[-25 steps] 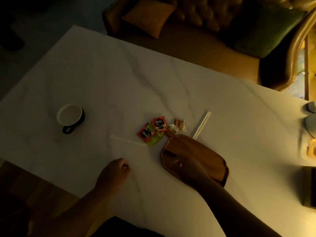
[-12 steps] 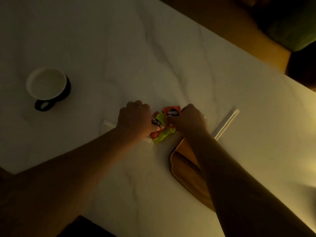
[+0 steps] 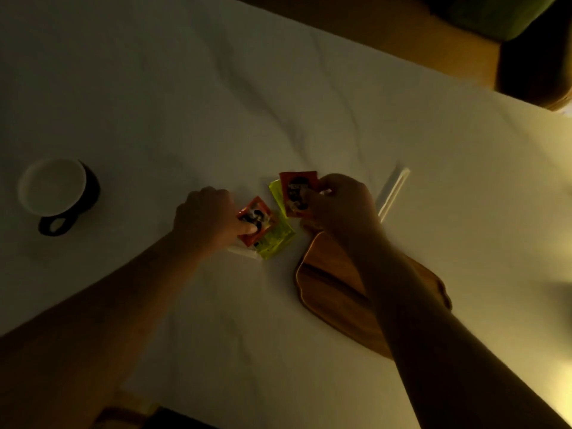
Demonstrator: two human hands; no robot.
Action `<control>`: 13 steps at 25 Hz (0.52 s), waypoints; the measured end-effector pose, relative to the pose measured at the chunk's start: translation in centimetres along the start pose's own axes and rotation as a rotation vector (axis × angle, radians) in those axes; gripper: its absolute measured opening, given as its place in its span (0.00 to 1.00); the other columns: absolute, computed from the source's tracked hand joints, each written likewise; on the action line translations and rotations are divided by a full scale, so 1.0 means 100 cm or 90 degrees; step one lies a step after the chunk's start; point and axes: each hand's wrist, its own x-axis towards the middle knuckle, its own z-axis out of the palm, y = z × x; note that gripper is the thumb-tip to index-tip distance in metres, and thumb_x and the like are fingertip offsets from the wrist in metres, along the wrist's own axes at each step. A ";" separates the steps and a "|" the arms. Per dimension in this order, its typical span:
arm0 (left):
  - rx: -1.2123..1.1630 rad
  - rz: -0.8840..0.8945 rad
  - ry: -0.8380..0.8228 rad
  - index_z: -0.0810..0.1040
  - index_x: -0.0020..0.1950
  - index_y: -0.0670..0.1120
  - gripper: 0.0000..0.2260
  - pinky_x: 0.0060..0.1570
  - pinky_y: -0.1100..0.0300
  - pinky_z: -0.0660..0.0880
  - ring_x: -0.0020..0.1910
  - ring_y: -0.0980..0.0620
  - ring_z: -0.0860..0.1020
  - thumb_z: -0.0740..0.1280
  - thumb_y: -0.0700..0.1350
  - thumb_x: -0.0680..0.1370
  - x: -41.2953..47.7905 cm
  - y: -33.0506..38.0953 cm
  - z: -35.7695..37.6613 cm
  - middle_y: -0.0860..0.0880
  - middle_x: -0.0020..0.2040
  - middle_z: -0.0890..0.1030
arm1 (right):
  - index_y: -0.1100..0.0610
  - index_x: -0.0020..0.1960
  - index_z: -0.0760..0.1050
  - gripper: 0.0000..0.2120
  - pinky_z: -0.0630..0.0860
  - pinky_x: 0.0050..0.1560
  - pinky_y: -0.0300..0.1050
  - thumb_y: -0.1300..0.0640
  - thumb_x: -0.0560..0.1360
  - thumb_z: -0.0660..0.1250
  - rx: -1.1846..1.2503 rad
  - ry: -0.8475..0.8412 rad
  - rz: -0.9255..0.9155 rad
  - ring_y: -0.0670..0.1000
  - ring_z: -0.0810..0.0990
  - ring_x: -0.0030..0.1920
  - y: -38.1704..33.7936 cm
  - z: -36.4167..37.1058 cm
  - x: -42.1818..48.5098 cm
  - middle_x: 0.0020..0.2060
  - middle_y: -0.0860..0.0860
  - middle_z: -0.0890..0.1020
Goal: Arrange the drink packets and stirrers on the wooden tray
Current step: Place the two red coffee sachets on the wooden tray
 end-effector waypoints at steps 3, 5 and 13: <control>-0.092 -0.004 -0.017 0.75 0.39 0.48 0.16 0.39 0.54 0.70 0.43 0.42 0.78 0.77 0.55 0.66 0.002 -0.001 -0.002 0.43 0.44 0.81 | 0.45 0.41 0.81 0.03 0.72 0.25 0.35 0.50 0.73 0.74 0.079 0.039 0.048 0.40 0.81 0.27 0.027 -0.034 -0.037 0.33 0.46 0.85; -0.177 -0.024 0.001 0.73 0.39 0.50 0.10 0.40 0.56 0.67 0.41 0.45 0.76 0.74 0.47 0.69 0.002 -0.006 -0.002 0.46 0.43 0.80 | 0.47 0.47 0.82 0.05 0.71 0.23 0.33 0.48 0.74 0.74 0.130 0.033 0.129 0.41 0.79 0.25 0.051 -0.052 -0.059 0.33 0.43 0.85; -0.123 -0.063 0.043 0.81 0.51 0.43 0.26 0.52 0.50 0.76 0.54 0.39 0.80 0.76 0.62 0.65 -0.018 0.008 0.013 0.38 0.52 0.83 | 0.45 0.47 0.79 0.02 0.76 0.27 0.32 0.50 0.75 0.72 0.166 0.058 0.272 0.42 0.84 0.34 0.130 -0.093 -0.095 0.35 0.42 0.86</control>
